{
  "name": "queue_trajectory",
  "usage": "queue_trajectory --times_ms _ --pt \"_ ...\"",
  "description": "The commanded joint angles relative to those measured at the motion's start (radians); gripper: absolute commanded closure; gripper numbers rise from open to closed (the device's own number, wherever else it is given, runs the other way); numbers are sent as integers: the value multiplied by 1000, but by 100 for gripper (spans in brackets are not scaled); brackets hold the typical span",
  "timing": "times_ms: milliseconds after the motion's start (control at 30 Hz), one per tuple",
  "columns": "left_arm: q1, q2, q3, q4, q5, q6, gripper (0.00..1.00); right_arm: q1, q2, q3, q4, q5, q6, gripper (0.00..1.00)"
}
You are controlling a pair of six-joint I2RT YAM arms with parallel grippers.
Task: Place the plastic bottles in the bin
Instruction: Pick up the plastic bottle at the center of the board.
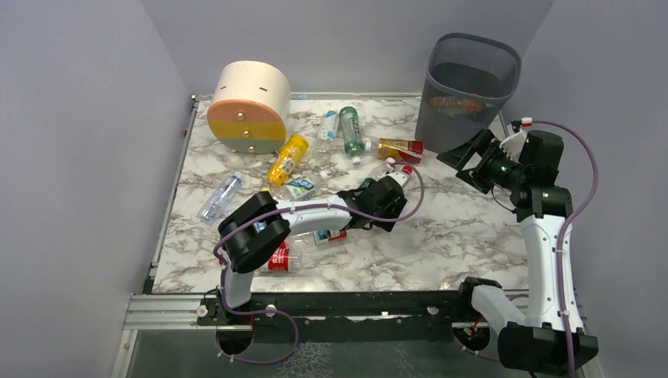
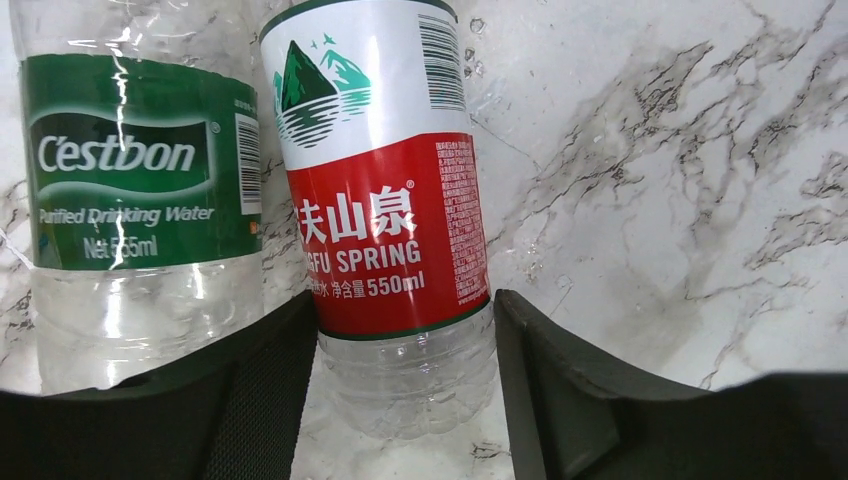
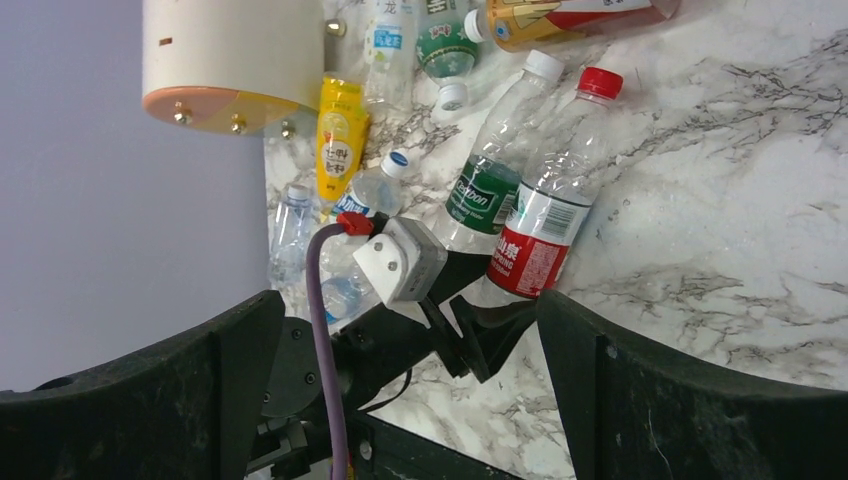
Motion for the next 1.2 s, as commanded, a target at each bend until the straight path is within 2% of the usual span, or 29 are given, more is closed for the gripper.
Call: queue_trajectory --times_ms 0,233,667,833,1167 --pt "1 -20 -16 19 30 0 39 -1 -10 -25 15 11 -18 0" --pt "-1 -101 -58 2 65 -26 43 -1 -15 -38 12 17 -20 0" --pt "-3 -489 -319 59 149 -179 44 -1 52 -142 63 -87 -5 0" --pt "-3 -568 -327 51 174 -179 44 -1 65 -191 137 -180 40 0" --pt "-4 -657 -320 36 199 -179 44 71 159 -163 187 -214 71 0"
